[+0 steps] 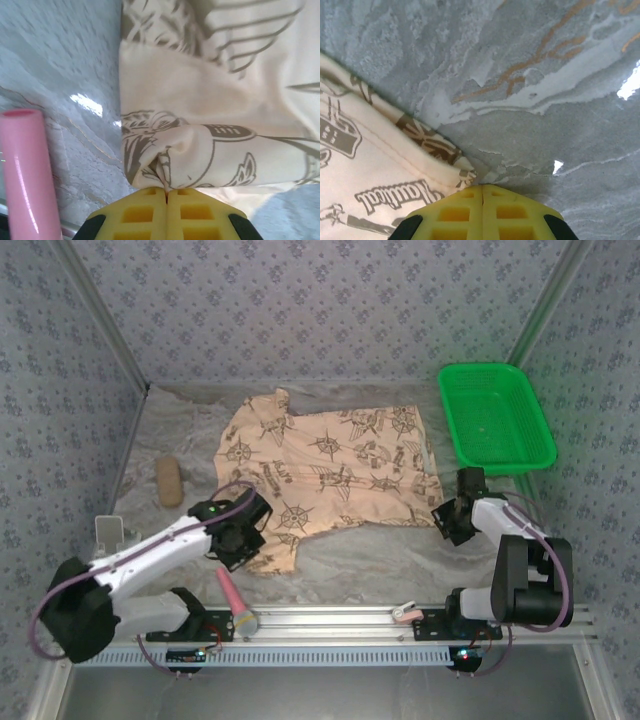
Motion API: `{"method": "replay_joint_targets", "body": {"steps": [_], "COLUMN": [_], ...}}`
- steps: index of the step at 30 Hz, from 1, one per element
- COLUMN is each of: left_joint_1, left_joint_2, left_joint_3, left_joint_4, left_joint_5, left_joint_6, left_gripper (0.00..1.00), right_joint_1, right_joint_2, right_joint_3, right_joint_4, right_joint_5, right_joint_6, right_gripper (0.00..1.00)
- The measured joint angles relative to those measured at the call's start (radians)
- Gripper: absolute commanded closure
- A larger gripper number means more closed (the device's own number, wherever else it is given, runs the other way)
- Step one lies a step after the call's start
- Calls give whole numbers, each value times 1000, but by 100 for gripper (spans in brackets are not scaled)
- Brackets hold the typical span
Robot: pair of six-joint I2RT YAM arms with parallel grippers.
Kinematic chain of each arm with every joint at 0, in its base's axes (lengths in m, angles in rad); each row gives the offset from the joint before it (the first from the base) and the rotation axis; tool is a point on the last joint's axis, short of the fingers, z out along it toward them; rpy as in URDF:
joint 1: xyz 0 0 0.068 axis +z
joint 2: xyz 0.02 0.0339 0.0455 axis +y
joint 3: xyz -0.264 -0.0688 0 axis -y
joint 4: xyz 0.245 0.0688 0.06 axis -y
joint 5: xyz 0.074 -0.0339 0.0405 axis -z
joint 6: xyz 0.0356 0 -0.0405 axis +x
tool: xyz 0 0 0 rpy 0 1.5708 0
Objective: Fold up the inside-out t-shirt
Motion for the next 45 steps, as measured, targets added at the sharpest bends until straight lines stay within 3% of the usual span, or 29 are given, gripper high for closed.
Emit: {"method": "replay_joint_targets", "body": {"steps": [6, 13, 15, 16, 20, 23, 25, 27, 29, 30, 38, 45], "left_joint_1": [19, 19, 19, 19, 19, 19, 19, 19, 19, 21, 26, 17], "left_joint_2": [-86, -92, -99, -105, -117, -117, -117, -117, -117, -117, -119, -125], "left_joint_3": [5, 18, 20, 19, 19, 19, 19, 20, 20, 20, 70, 122], "left_joint_4": [-73, -134, -141, -146, -148, -149, -149, -149, -149, -149, -202, -330], "left_joint_5": [-6, 76, 96, 102, 121, 123, 123, 123, 123, 122, 77, 47], "left_joint_6": [3, 3, 2, 2, -5, -5, -5, -5, -5, -5, -21, -77], "left_gripper": [100, 100, 100, 100, 100, 100, 100, 100, 100, 100, 100, 100], "right_joint_1": [34, 85, 100, 109, 145, 152, 158, 166, 167, 165, 189, 301], "right_joint_2": [-57, -210, -232, -241, -228, -171, -130, -95, -84, -82, -93, -333], "right_joint_3": [-3, 14, 10, 3, -40, -47, -47, -46, -44, -44, -16, 32], "right_joint_4": [10, -72, -87, -86, -64, -40, -18, -6, -27, -45, -130, -422], "right_joint_5": [76, 159, 157, 150, 109, 90, 86, 92, 107, 117, 189, 249], "right_joint_6": [50, 101, 113, 114, 130, 136, 135, 135, 133, 133, 146, 218], "right_gripper": [100, 100, 61, 49, 46, 48, 54, 71, 96, 100, 100, 100]}}
